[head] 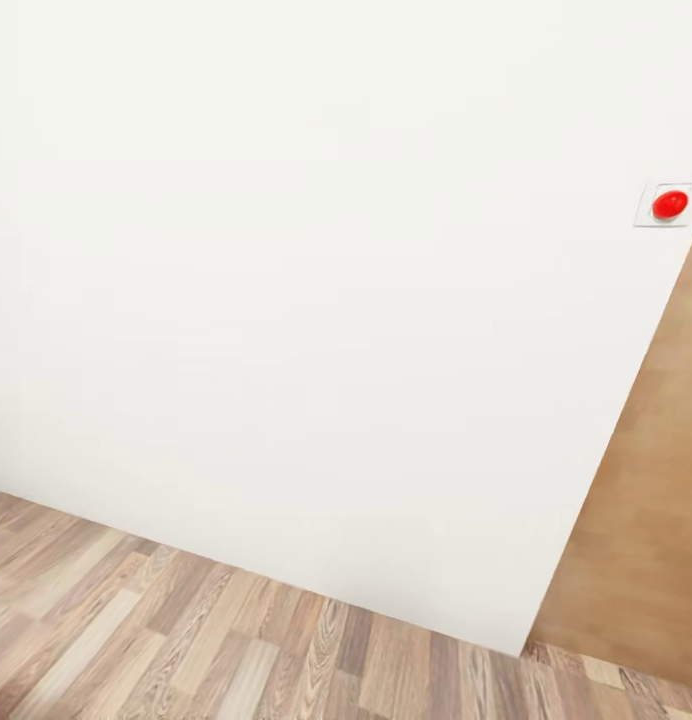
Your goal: Put all the toys in the child's room - the three board games (two on the bed and one on the table), the two jigsaw puzzles on the table, and the tennis ball on the table - inside the toy box on the table in the child's room.
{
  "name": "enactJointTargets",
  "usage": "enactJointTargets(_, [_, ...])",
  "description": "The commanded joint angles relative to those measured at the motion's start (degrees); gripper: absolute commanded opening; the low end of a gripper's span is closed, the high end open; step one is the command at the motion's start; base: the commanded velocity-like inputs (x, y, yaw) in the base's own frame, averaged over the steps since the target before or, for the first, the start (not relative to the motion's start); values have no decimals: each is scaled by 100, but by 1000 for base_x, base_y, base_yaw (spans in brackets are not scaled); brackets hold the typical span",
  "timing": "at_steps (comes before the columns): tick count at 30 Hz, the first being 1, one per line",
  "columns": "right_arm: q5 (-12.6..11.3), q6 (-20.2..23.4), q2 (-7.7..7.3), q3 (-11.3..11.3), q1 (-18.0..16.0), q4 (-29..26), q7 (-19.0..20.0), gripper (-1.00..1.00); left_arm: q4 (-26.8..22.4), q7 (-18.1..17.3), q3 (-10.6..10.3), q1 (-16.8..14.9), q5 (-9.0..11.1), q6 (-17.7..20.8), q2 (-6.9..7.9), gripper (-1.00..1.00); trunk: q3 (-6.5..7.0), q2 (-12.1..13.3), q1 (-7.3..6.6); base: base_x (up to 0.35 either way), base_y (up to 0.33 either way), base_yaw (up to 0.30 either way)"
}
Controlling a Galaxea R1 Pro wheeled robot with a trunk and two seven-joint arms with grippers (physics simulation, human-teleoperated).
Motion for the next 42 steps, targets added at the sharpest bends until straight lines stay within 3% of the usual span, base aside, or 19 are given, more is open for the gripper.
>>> enactJointTargets(1, [-9, -17, 2, -2, -1, 2, -3, 100, -1, 0, 7, -1, -2, -3, 5, 100, 10, 38, -22, 0, 0, 262])
enactJointTargets(16, [14, -15, -167, 0, -1, -4, -3, 100, -1, 0, -15, -1, -10, -105, 25, 100, 267, 639, -352, 0, 0, 50])
enactJointTargets(26, [21, -15, -144, -7, -1, -5, -3, 100, -38, 1, -3, -1, -12, -168, 31, 100, 447, 1040, -571, 0, 0, 0])
enactJointTargets(30, [9, -55, -106, -19, -1, -6, -3, 100, -348, 2, -8, -1, -12, -170, 43, 100, 518, 1201, -659, 0, 0, 0])
enactJointTargets(35, [-3, -252, -47, -28, -1, -155, 47, 100, -1025, -9, -15, -9, -33, -151, 239, 100, 608, 1401, -769, 0, 0, 0])
enactJointTargets(39, [-1, -255, 50, -20, -1, -269, 62, 100, -1226, -4, -18, -25, -37, -152, 327, 100, 680, 1562, -857, 0, 0, 0])
enactJointTargets(42, [-1, -186, 130, -17, -30, -387, 38, 100, -1285, 3, -1, -72, -33, -161, 478, 100, 734, 1682, -923, 0, 0, 0])
